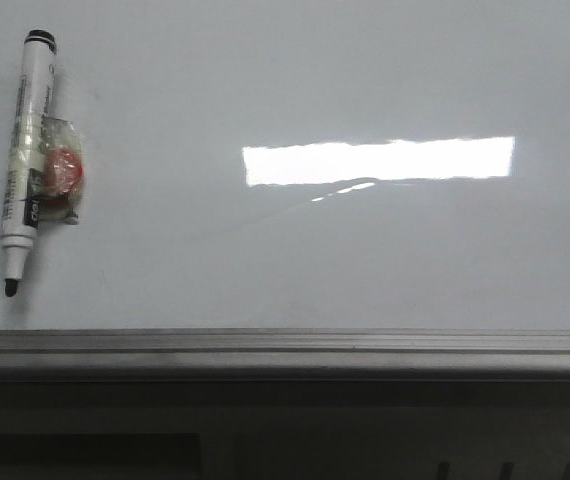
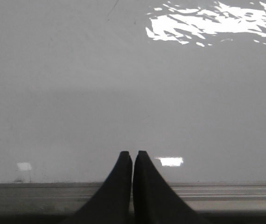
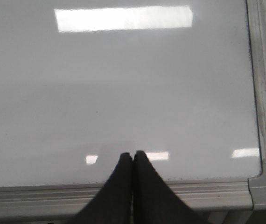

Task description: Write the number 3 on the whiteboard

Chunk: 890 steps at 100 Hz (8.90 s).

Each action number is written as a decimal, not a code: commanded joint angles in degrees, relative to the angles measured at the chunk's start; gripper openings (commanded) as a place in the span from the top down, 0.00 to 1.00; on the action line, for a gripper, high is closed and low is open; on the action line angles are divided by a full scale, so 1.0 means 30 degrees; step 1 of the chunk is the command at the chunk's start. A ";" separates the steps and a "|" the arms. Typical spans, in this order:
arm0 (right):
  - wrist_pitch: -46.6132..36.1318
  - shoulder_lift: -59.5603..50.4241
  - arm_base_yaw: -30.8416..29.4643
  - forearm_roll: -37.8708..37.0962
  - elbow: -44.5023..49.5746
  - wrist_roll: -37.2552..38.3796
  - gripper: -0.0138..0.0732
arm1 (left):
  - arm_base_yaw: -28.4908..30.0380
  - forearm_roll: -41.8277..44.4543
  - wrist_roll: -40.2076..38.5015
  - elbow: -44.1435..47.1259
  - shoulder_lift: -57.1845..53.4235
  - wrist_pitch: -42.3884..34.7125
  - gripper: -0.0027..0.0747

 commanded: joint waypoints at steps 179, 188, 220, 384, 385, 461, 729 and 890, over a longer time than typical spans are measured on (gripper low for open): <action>-0.4828 -0.0305 -0.0085 -0.0327 0.0459 -0.0148 0.92 | -0.0119 0.3183 -0.0062 0.0629 -0.0485 -0.4229 0.99; -0.5264 -0.0305 -0.0085 -0.0451 0.0459 -0.0148 0.92 | -0.0119 0.3104 -0.0062 0.0629 -0.0485 -0.4883 0.99; -0.3574 0.1383 -0.0085 0.1898 -0.0253 -0.0148 0.92 | 0.0061 0.0088 -0.0062 0.0071 0.0689 -0.5564 0.99; -0.2137 0.7656 -0.0085 0.1947 -0.4707 -0.0148 0.92 | -1.3311 -0.4496 -0.0062 -0.5174 1.1274 -0.7739 0.45; -0.2137 0.7656 -0.0085 0.1947 -0.4707 -0.0148 0.92 | -1.3389 -0.4536 -0.0062 -0.5174 1.1337 -0.7902 0.45; -0.2204 0.7656 -0.0085 0.2041 -0.4707 -0.0148 0.92 | -1.5792 -0.7890 0.0201 -0.5327 1.9561 -1.4140 0.57; -0.0063 2.0726 1.9436 0.0982 -1.7953 -0.1186 0.92 | -1.6037 0.6865 0.0439 -0.7555 1.5985 -1.1404 0.40; 0.5377 2.3158 1.6411 0.0252 -2.1319 -0.1100 0.92 | -1.2321 0.5027 0.0439 -0.7555 1.4122 -1.1449 0.49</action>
